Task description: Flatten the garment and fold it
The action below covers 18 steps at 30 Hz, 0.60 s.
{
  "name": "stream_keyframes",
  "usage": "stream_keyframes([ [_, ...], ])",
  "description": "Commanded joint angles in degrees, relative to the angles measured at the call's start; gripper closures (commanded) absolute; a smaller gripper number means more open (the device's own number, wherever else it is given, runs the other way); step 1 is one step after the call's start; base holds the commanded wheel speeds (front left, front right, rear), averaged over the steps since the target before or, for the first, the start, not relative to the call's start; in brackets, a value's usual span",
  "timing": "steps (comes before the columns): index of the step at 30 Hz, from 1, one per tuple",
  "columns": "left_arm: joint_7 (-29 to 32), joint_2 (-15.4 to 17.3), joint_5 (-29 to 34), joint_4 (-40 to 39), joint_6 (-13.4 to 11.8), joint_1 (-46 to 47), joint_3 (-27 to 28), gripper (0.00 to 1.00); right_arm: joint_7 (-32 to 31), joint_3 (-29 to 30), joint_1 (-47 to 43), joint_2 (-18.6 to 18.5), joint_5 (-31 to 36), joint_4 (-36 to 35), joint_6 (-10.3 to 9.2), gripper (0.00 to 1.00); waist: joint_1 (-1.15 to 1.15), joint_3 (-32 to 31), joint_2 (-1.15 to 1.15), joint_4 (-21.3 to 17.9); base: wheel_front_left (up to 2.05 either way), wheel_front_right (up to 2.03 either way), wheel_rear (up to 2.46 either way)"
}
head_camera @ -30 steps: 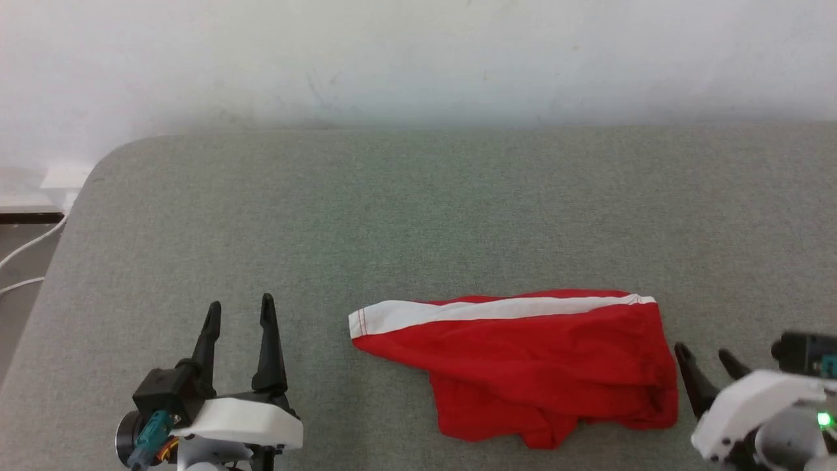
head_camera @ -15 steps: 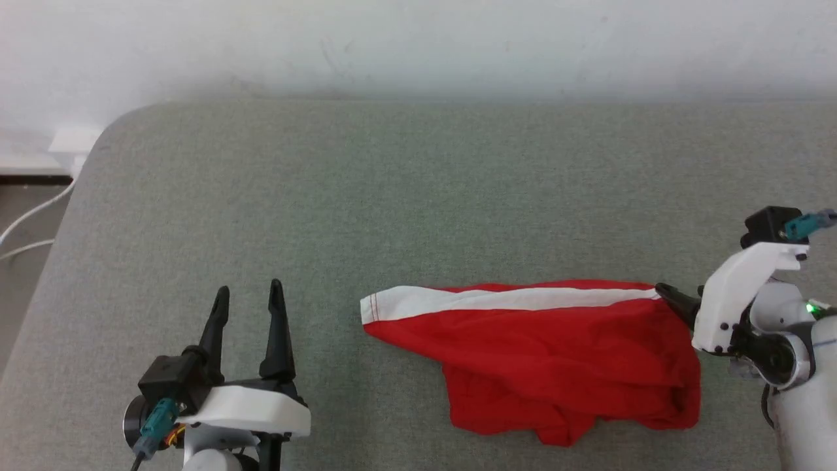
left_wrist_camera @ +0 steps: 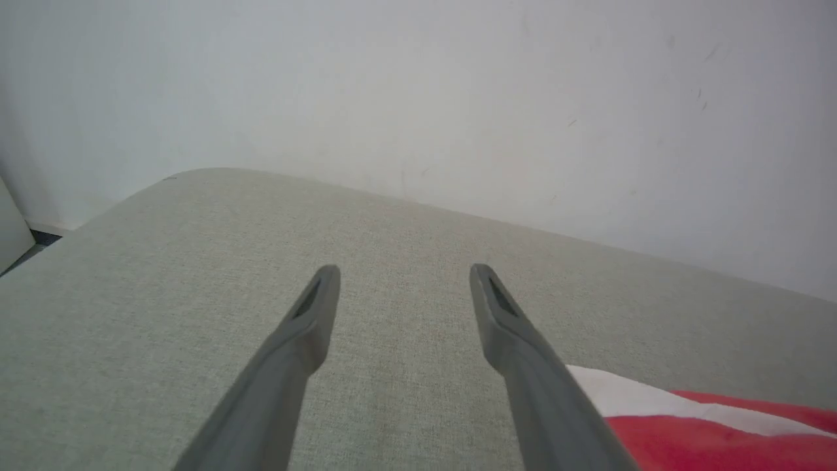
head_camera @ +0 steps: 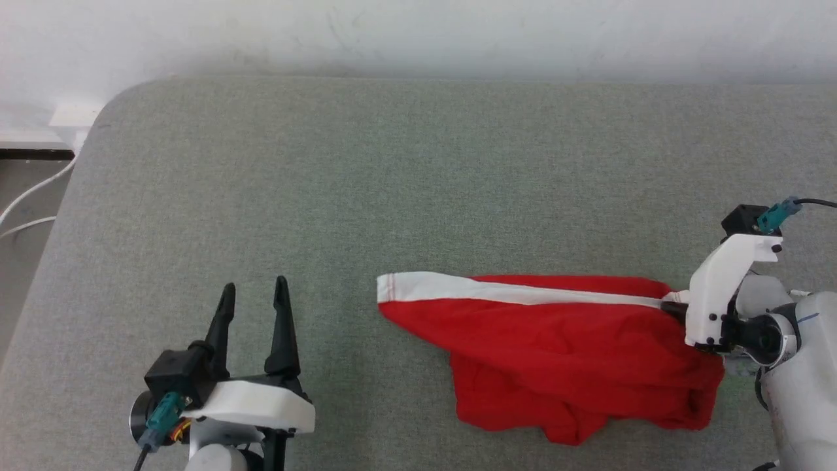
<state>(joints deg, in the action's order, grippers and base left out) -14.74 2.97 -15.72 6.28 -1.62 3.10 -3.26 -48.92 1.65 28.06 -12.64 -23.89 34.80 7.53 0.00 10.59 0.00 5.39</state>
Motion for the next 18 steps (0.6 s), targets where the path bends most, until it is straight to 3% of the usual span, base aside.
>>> stream_keyframes([
  [1, -0.3, -0.1, 0.1, 0.8, 0.2, 1.0, -0.3, 0.0, -1.2, -1.7, -3.1, 1.4, -0.6, 2.7, -0.04, 1.0, 0.0, -0.4, 0.0, -0.1, 0.0, 0.0, 0.0],
  [7, 5.6, 1.3, -1.6, 4.7, 3.7, 5.1, -2.1, 0.0, 3.1, -4.3, -3.0, 0.4, -1.9, 0.9, -0.04, 1.0, 0.0, -2.4, 0.0, -0.5, 0.0, 0.0, 0.0],
  [13, 23.4, 2.9, -4.3, 10.1, 7.1, 14.0, -7.1, 0.0, 4.7, -6.9, -3.1, -0.1, -3.2, 0.3, -0.04, 1.0, 0.0, -3.6, 0.0, -1.3, 0.0, 0.0, 0.0],
  [18, 35.7, 4.0, -6.8, 17.1, 8.4, 20.2, -10.9, 0.0, 5.3, -9.0, -2.9, 0.0, -4.4, 0.2, -0.04, 1.0, 0.0, -3.3, 0.0, -2.7, 0.0, 0.0, 0.0],
])
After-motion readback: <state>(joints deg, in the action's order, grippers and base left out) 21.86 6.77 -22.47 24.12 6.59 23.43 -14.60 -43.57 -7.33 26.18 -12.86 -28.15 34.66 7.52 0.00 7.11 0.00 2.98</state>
